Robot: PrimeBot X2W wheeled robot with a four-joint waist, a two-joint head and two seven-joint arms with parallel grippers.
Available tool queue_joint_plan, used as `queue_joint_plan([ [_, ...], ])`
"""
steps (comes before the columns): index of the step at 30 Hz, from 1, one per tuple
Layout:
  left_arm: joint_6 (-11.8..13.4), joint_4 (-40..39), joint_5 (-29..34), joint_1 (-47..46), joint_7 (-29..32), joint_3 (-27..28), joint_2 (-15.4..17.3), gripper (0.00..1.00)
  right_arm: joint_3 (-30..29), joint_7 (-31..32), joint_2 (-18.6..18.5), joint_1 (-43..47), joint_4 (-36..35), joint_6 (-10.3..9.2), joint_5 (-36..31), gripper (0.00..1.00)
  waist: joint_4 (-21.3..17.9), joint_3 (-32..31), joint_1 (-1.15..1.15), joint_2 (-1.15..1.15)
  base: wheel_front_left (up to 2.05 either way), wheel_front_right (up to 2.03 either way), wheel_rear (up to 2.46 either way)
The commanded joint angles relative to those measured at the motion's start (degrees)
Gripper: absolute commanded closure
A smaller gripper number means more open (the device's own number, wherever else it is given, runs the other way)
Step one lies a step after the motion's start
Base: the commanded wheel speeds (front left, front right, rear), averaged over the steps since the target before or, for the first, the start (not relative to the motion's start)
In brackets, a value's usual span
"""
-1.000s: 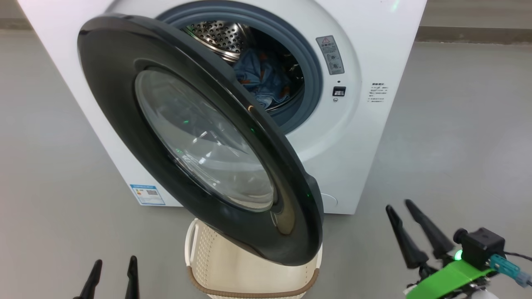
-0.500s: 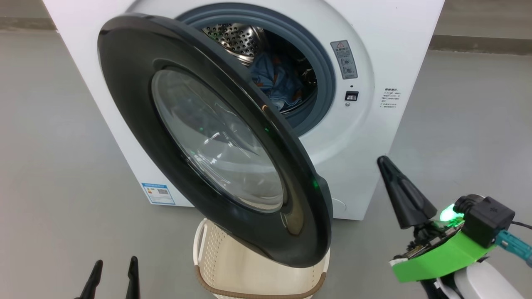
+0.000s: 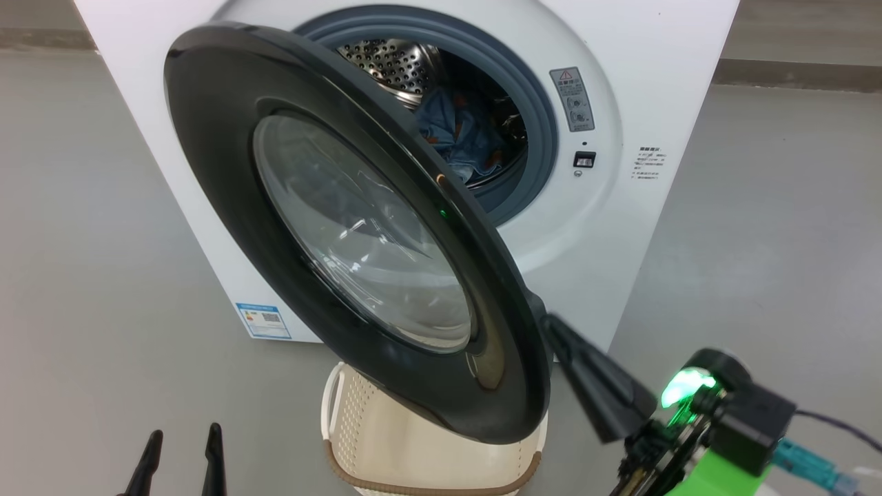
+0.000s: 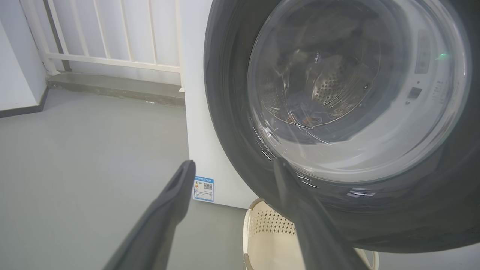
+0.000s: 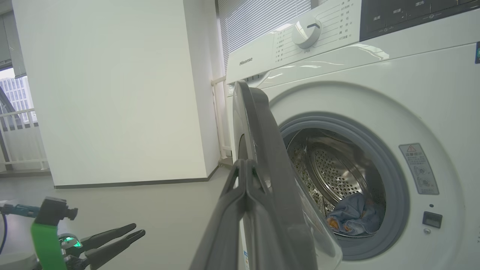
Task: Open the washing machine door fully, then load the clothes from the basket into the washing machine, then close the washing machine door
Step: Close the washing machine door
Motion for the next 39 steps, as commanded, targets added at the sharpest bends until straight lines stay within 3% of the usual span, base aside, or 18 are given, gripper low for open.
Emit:
queue_joint_plan([
  [1,0.0,-1.8,0.5,-0.9,-0.8,1.9,0.3,0.0,1.4,-0.4,-0.5,0.1,-1.0,0.25,-0.3,1.0,0.0,0.1,0.0,0.0,0.0,0.0,0.0],
  [16,0.0,-1.5,0.6,-1.4,-0.8,1.8,-0.1,0.0,6.6,-0.4,0.2,0.9,8.1,0.25,2.7,1.0,0.6,0.9,0.0,0.0,0.0,0.0,0.0],
  [39,0.0,-2.2,0.7,-2.8,-0.8,1.5,-0.8,0.0,4.7,-0.4,1.3,-3.5,13.4,0.25,3.6,1.0,1.2,3.5,0.0,0.0,0.0,0.0,0.0],
])
